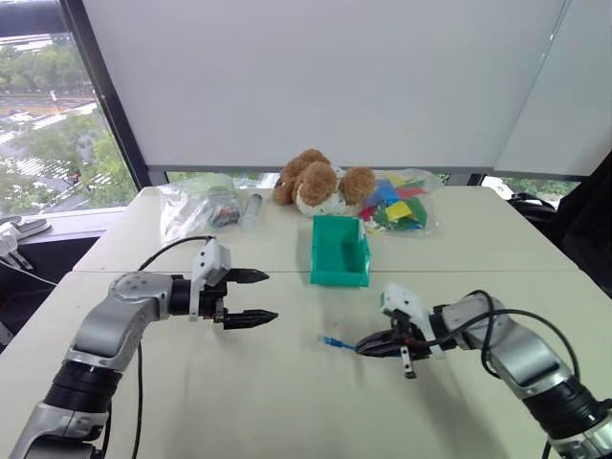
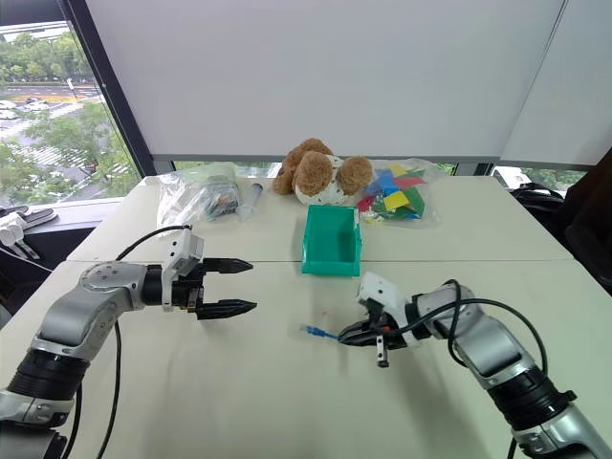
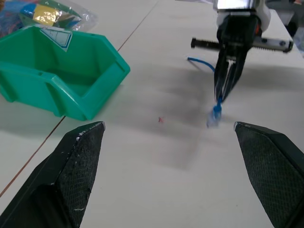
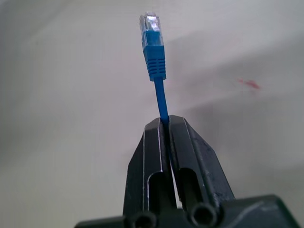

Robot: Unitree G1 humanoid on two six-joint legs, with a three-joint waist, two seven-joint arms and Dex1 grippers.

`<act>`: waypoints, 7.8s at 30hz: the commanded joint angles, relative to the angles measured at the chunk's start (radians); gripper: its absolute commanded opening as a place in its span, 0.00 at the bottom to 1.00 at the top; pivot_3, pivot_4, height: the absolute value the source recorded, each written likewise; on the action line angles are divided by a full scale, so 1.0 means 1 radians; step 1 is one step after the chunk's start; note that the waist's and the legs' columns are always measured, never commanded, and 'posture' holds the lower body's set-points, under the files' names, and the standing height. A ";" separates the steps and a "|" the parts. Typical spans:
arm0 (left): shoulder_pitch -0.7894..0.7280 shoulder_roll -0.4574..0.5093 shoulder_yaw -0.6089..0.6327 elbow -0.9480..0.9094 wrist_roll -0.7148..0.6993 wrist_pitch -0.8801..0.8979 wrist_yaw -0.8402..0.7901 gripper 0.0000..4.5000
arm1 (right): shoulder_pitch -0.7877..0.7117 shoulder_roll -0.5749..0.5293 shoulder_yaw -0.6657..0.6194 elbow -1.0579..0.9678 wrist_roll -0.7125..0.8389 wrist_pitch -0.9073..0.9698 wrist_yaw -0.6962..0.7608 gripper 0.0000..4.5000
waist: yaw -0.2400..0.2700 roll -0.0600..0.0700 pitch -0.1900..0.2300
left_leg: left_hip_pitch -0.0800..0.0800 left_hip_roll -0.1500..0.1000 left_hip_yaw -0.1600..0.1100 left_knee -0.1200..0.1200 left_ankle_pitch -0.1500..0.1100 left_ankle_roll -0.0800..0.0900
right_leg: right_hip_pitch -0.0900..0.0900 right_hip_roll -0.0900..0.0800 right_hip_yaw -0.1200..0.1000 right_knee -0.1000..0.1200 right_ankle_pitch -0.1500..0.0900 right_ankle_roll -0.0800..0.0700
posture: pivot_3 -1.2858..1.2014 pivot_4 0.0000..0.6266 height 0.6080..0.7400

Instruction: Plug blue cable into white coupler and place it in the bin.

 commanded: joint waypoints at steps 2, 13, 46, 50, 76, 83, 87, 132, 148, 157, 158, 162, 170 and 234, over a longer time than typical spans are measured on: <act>0.017 -0.005 0.002 -0.064 -0.007 -0.001 0.017 1.00 | -0.043 0.051 0.048 0.038 -0.054 -0.043 -0.027 0.02 | -0.001 0.000 0.000 | 0.000 0.000 0.000 0.000 0.000 0.000 | 0.000 0.000 0.000 0.000 0.000 0.000 | 0.52 0.24 1.00; 0.027 -0.074 -0.144 0.026 0.105 -0.177 -0.057 1.00 | -0.084 0.077 0.095 0.100 -0.183 -0.150 -0.071 0.43 | 0.002 -0.001 -0.001 | 0.000 0.000 0.000 0.000 0.000 -0.001 | 0.001 0.000 0.000 0.001 0.000 0.000 | 0.52 0.24 1.00; -0.196 -0.314 -0.317 0.708 0.387 -0.555 -0.230 0.73 | 0.095 -0.064 -0.154 -0.425 0.021 0.220 -0.235 1.00 | 0.008 -0.001 -0.001 | -0.001 0.000 -0.001 0.001 0.000 0.000 | 0.000 0.000 0.000 0.000 0.000 0.000 | 0.52 0.24 1.00; -0.178 -0.296 -0.323 0.681 0.390 -0.542 -0.251 0.28 | 0.097 -0.070 -0.155 -0.425 0.023 0.217 -0.241 1.00 | 0.006 -0.001 -0.001 | 0.000 0.000 -0.001 0.001 0.000 0.000 | 0.000 0.000 0.000 0.000 0.000 0.000 | 0.52 0.24 1.00; -0.318 -0.391 -0.094 0.525 0.258 -0.541 0.022 0.00 | 0.095 0.663 -0.735 -0.442 0.642 0.886 -0.929 1.00 | 0.018 -0.001 -0.001 | -0.001 0.000 -0.001 0.001 0.000 0.000 | -0.002 0.000 0.000 0.004 0.000 0.000 | 0.52 0.24 1.00; -0.313 -0.394 -0.098 0.515 0.261 -0.559 0.039 0.00 | -0.028 0.885 -0.886 -0.324 0.735 0.919 -1.161 1.00 | 0.017 -0.001 -0.001 | -0.001 -0.001 -0.001 0.000 0.000 0.000 | -0.003 0.000 0.000 0.005 0.000 0.000 | 0.52 0.24 1.00; -0.304 -0.398 -0.105 0.510 0.264 -0.569 0.040 0.00 | -0.063 0.926 -0.901 -0.279 0.786 0.896 -1.235 1.00 | 0.016 -0.001 -0.001 | -0.001 -0.001 -0.001 0.000 0.000 0.000 | -0.003 0.000 0.000 0.005 0.000 0.000 | 0.52 0.24 1.00; -0.180 -0.152 -0.012 0.259 0.181 -0.258 0.005 0.99 | -0.059 0.579 -0.556 -0.227 1.017 0.653 -1.300 0.00 | -0.011 0.000 0.000 | -0.001 0.001 -0.001 -0.002 0.000 0.000 | -0.004 0.003 0.001 0.004 0.000 0.000 | 0.52 0.24 1.00; 0.058 0.171 0.106 0.381 0.147 -0.236 -0.106 0.99 | -0.131 0.354 -0.326 -0.198 0.782 0.569 -0.895 0.00 | -0.001 0.000 0.001 | -0.001 0.003 -0.001 -0.004 0.000 0.000 | -0.003 0.003 0.000 0.000 0.000 0.000 | 0.52 0.24 1.00; -0.051 0.082 0.027 0.724 0.242 -0.452 -0.179 0.99 | -0.118 0.360 -0.322 -0.227 0.732 0.563 -0.860 0.00 | -0.001 0.000 0.000 | -0.002 0.001 0.000 -0.004 0.000 0.000 | -0.003 0.001 0.000 0.000 0.000 0.000 | 0.52 0.24 1.00; -0.063 0.072 0.023 0.753 0.249 -0.471 -0.186 0.99 | -0.116 0.360 -0.324 -0.231 0.730 0.564 -0.860 0.00 | -0.002 0.000 0.000 | -0.002 0.001 0.000 -0.004 0.000 0.000 | -0.004 0.000 0.000 0.000 0.000 0.000 | 0.52 0.24 1.00; -0.110 0.037 0.008 0.852 0.277 -0.536 -0.196 0.99 | -0.106 0.355 -0.331 -0.245 0.724 0.568 -0.865 0.00 | -0.003 0.000 0.000 | -0.002 0.001 0.000 -0.004 0.000 0.000 | -0.005 0.000 0.000 0.000 0.000 0.000 | 0.52 0.24 1.00; -0.178 -0.007 0.004 0.994 0.318 -0.665 -0.220 0.48 | -0.089 0.346 -0.337 -0.273 0.707 0.575 -0.874 0.00 | -0.002 0.000 0.000 | -0.002 0.001 0.000 -0.003 0.000 0.000 | -0.004 0.000 0.000 0.000 0.000 0.000 | 0.52 0.24 1.00; -0.315 -0.415 -0.360 0.947 0.538 -0.775 -0.212 0.08 | -0.111 0.071 0.018 -0.183 0.122 0.198 -0.259 0.00 | 0.018 -0.003 -0.001 | 0.000 0.001 -0.002 0.002 0.000 0.001 | 0.000 0.002 0.000 0.000 0.000 0.000 | 0.52 0.24 1.00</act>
